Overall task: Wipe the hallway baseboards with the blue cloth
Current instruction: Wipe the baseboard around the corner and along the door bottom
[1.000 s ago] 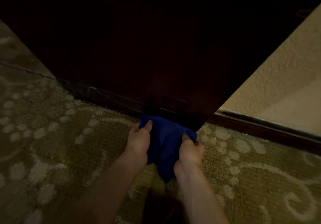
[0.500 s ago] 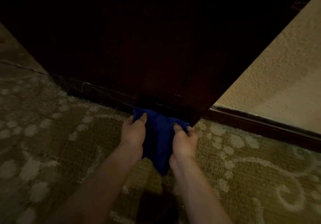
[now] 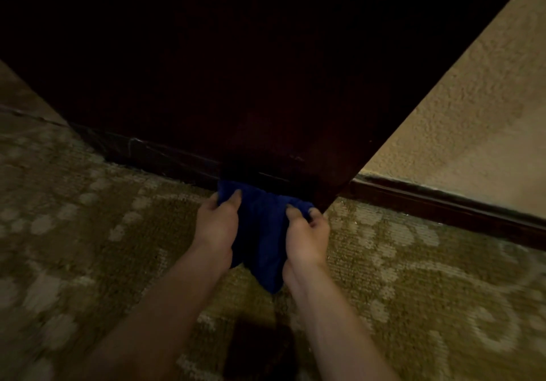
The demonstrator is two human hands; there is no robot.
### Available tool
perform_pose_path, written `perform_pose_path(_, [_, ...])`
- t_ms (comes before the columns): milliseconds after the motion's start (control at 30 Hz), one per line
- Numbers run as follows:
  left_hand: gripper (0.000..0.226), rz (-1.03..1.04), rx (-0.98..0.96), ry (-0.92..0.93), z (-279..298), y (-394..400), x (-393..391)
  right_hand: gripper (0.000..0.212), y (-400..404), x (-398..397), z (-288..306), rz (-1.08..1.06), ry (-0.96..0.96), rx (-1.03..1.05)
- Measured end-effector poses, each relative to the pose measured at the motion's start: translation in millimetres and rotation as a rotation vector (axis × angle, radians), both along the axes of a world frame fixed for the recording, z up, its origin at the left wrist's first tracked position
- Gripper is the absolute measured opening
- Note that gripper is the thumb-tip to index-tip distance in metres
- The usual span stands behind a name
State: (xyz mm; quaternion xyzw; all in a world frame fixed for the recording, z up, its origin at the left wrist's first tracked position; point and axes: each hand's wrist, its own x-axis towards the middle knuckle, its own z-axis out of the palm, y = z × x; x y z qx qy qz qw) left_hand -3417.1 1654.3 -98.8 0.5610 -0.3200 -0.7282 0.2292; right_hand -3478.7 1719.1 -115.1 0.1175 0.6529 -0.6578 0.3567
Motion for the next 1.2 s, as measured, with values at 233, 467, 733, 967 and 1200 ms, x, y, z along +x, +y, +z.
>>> perform_pose_path(233, [0.019,0.027,-0.168,0.179,20.2,-6.5,8.8,0.017,0.2,-1.3,18.3,-0.008,0.148,-0.136])
perform_pose_path(467, [0.013,-0.034,-0.088,-0.006,1.6,-14.3,12.9,0.005,-5.8,7.6,3.1,0.03,0.008,-0.045])
perform_pose_path(733, [0.011,-0.036,-0.135,0.112,21.1,-34.1,28.3,0.011,-9.4,5.0,43.2,-0.036,-0.089,-0.111])
perform_pose_path(967, [0.015,-0.095,0.02,-0.065,-7.9,-60.0,45.9,0.018,-33.9,33.9,5.0,-0.12,-0.173,0.074])
perform_pose_path(1200, [0.011,-0.014,0.086,-0.048,-6.9,-80.4,58.7,0.043,-44.4,22.7,15.6,-0.11,-0.165,0.162])
